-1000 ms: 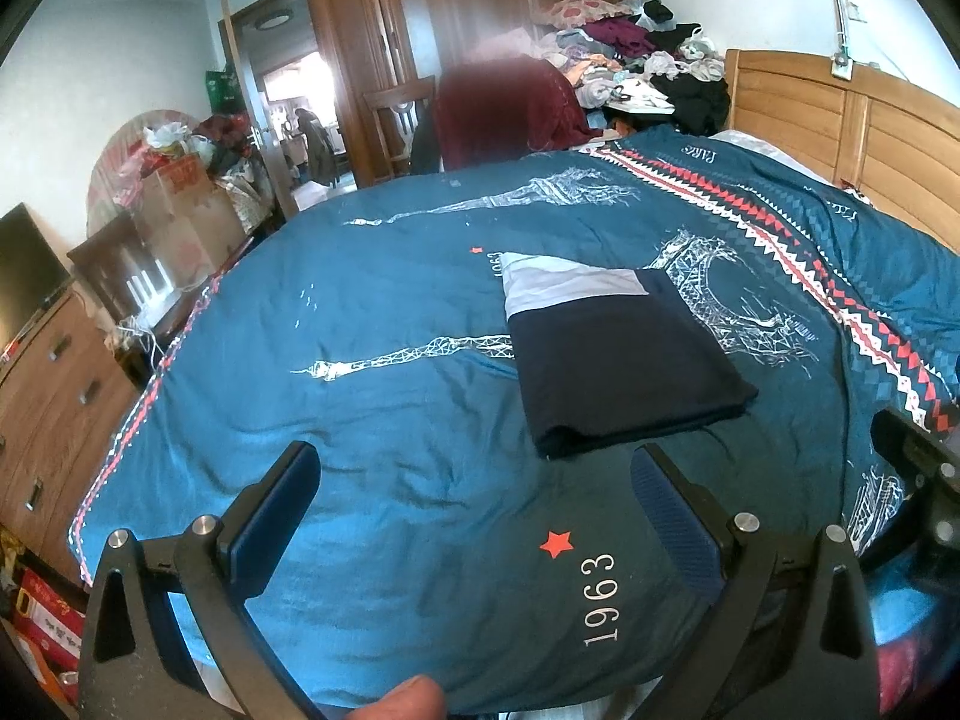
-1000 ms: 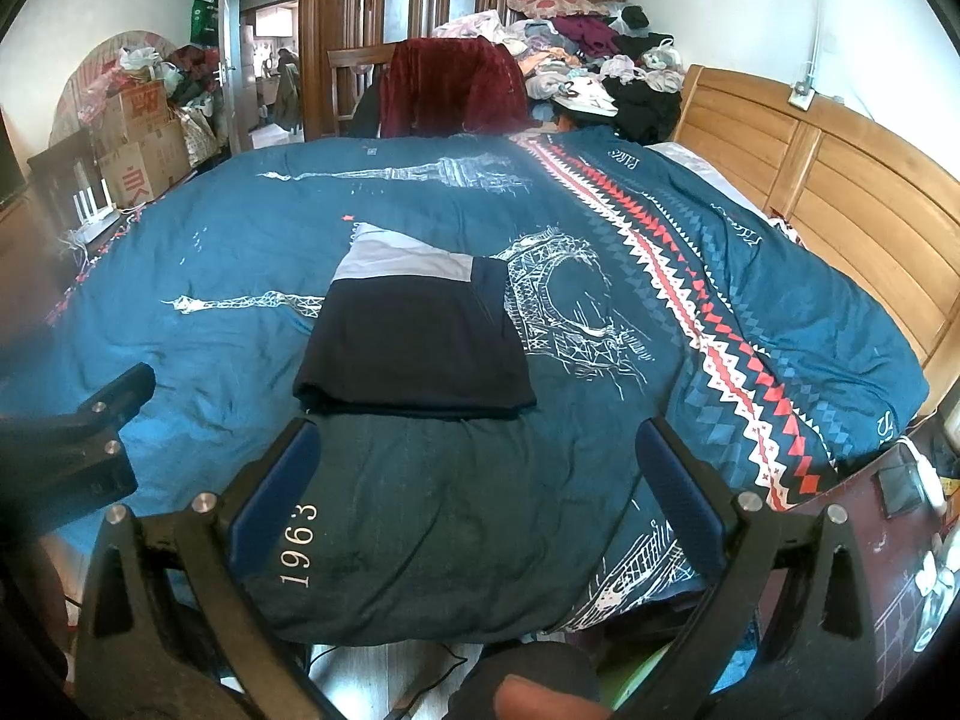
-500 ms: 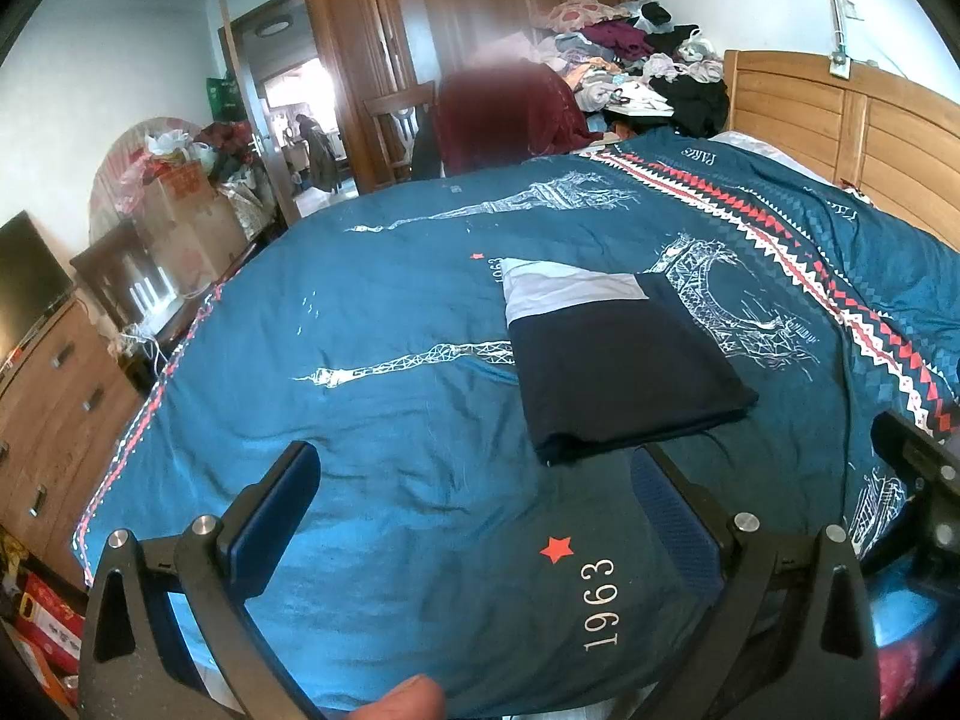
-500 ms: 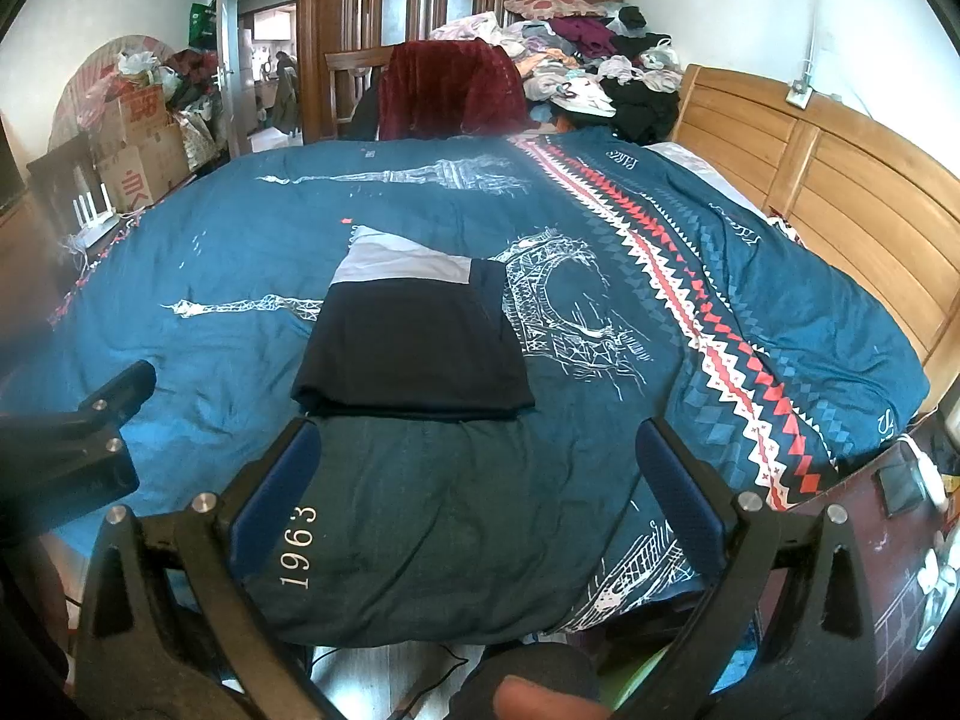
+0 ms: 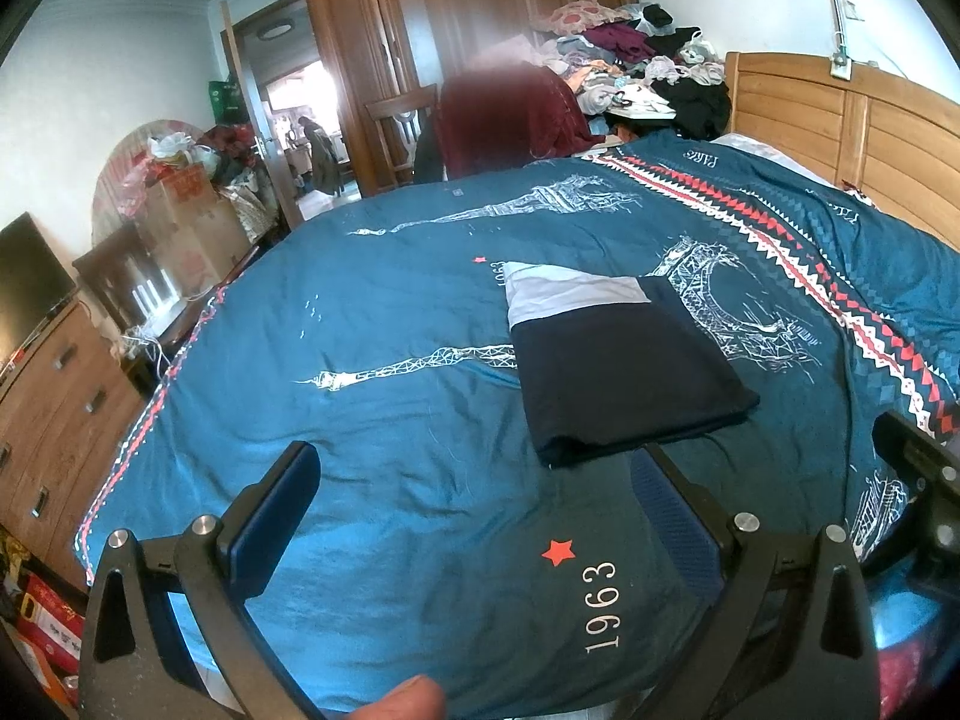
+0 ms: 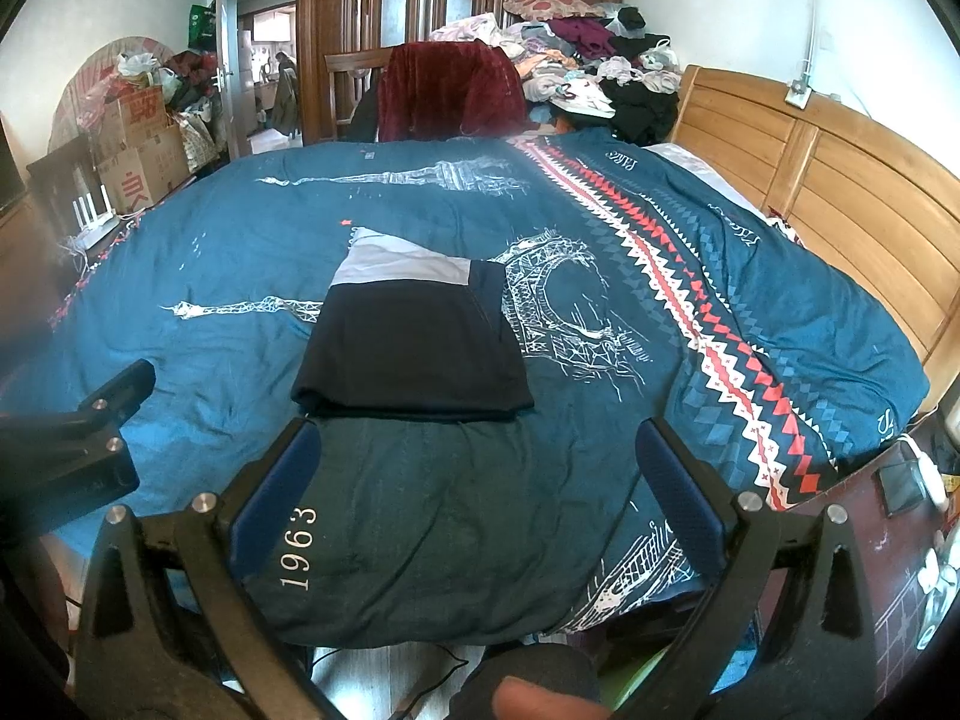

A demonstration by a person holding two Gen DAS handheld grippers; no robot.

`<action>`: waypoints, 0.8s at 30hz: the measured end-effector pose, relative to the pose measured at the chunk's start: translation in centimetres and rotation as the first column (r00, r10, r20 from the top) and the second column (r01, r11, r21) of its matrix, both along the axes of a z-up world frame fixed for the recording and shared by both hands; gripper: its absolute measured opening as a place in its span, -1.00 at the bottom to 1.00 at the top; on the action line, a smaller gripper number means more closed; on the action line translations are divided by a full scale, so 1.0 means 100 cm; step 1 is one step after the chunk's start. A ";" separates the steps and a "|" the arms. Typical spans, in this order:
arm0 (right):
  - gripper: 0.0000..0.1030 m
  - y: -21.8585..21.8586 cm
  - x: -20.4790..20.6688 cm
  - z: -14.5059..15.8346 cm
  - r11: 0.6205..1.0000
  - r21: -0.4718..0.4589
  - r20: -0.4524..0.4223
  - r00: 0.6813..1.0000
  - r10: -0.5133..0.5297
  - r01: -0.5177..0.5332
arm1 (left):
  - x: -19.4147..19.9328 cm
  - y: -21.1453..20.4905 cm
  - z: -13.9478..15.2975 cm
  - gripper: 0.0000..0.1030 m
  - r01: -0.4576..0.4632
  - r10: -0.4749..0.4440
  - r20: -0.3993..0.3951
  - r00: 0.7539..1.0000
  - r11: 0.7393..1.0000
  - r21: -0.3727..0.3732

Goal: Fold large clothes

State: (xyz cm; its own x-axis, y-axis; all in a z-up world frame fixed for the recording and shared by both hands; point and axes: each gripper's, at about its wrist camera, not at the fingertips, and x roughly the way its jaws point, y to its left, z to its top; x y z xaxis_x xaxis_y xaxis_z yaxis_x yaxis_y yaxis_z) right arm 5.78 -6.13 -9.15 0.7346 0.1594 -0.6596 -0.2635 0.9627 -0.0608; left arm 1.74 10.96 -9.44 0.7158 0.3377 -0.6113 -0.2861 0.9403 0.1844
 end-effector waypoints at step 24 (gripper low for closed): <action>1.00 -0.001 0.000 0.000 1.000 0.002 0.001 1.000 -0.001 0.001 | 0.000 -0.001 0.001 1.00 -0.002 0.002 0.002 1.000 1.000 0.004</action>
State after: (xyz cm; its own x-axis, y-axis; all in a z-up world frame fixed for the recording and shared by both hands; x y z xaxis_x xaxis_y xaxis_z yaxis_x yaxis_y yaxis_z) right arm 5.78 -6.20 -9.20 0.7355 0.1599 -0.6584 -0.2622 0.9632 -0.0591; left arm 1.70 10.81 -9.38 0.7161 0.3414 -0.6089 -0.2883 0.9390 0.1874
